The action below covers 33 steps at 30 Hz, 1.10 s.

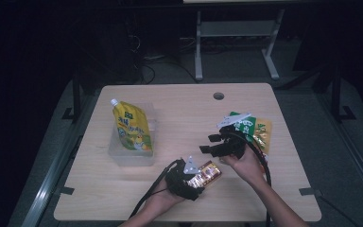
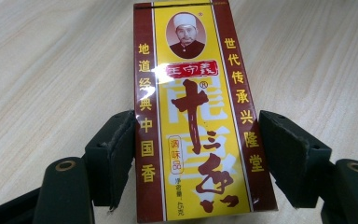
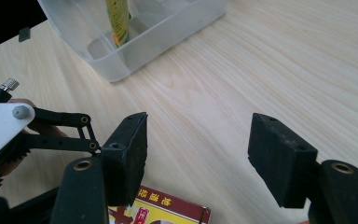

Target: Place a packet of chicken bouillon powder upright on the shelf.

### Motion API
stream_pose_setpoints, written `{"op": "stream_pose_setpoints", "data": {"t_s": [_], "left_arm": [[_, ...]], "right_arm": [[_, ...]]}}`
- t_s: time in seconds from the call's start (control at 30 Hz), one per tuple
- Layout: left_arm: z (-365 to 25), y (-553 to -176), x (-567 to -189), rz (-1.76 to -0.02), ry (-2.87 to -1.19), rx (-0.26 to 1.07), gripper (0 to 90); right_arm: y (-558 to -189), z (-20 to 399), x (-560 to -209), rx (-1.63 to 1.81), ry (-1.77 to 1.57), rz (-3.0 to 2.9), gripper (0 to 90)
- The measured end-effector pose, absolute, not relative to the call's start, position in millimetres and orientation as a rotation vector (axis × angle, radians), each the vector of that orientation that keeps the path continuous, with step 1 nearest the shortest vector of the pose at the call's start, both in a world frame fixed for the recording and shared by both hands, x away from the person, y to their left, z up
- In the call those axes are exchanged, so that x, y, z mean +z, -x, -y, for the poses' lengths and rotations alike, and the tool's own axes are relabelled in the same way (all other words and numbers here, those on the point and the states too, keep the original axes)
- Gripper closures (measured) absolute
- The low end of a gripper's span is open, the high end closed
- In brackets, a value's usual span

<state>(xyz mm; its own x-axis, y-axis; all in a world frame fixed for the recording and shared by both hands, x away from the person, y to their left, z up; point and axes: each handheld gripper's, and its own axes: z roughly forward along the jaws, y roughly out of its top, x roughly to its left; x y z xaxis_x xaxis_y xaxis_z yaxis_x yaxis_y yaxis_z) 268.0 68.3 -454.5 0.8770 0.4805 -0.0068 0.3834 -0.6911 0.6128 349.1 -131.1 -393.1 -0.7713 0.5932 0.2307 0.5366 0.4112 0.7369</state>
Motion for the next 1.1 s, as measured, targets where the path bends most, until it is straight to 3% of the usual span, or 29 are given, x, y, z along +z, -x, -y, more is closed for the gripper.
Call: {"op": "stream_pose_setpoints", "data": {"t_s": [0.7, 1.1], "left_arm": [[-74, -269, -457, -0.655, -2.384, 0.254, 32.5], [-74, -270, -458, -0.654, -2.398, 0.250, 29.9]], "right_arm": [[-349, 142, -406, 1.297, -1.144, -2.595, 33.5], [-350, 142, -407, 1.291, -1.175, -2.592, 33.2]]}}
